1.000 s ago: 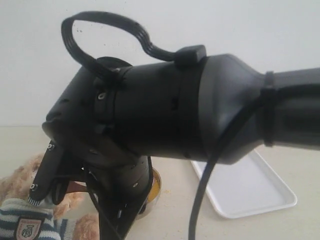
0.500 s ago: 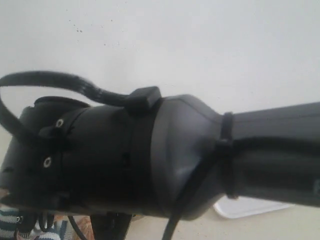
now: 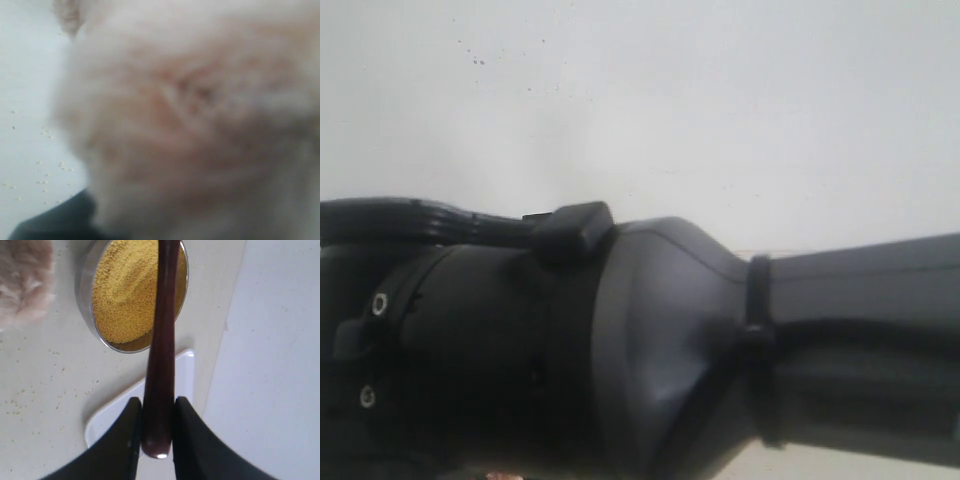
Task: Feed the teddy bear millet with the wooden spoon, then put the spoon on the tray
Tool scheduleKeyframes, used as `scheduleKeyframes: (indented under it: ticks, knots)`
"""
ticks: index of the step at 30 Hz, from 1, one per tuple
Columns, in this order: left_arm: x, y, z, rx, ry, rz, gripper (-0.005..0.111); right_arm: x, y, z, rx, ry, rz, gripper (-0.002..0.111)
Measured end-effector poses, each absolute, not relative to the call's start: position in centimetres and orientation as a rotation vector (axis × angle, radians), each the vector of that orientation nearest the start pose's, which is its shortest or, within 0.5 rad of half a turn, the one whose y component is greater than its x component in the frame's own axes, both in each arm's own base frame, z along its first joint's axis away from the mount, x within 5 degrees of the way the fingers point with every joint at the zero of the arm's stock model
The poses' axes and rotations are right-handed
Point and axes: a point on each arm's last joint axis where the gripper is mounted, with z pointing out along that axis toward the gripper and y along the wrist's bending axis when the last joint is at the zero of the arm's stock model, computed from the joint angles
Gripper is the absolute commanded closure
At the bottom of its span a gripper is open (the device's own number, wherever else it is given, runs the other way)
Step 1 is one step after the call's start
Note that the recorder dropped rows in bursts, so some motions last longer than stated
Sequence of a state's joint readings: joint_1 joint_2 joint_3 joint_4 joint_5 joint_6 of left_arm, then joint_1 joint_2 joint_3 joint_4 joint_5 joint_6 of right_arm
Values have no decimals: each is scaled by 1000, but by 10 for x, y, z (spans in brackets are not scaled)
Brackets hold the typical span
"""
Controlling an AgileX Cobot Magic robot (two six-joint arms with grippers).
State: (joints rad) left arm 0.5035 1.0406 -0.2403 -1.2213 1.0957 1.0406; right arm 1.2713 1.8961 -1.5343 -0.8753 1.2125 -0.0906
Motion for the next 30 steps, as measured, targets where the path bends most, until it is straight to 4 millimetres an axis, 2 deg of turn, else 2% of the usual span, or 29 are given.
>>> scheduleKeyframes:
  ticks: [30]
  knots:
    - [131,-15,191,-253,2353,-1105,103,166,361,272,-1795,1630,-869,106]
